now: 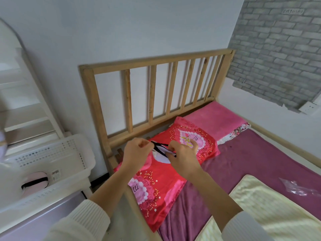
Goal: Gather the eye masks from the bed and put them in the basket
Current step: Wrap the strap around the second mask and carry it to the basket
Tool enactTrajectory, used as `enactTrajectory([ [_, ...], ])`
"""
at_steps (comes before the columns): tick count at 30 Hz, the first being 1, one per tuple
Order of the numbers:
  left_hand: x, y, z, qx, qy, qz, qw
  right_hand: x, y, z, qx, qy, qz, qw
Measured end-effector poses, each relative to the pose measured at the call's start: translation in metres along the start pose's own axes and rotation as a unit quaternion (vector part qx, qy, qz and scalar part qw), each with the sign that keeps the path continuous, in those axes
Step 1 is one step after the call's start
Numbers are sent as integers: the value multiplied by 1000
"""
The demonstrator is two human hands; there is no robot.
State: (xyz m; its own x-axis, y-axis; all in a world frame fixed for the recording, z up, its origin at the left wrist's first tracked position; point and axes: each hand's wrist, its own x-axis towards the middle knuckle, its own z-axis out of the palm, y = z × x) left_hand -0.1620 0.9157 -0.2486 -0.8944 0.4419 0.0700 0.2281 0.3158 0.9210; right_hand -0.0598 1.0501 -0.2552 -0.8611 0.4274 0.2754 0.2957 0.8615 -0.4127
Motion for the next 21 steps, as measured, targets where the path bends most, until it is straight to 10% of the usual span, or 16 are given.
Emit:
enactTrajectory([
  [7, 6, -35, -14, -175, 122, -222, 951, 13, -2, 8, 140, -20, 15, 990],
  [21, 43, -124, -188, -230, 92, -259, 934, 122, -152, 110, 428, -197, 44, 881],
])
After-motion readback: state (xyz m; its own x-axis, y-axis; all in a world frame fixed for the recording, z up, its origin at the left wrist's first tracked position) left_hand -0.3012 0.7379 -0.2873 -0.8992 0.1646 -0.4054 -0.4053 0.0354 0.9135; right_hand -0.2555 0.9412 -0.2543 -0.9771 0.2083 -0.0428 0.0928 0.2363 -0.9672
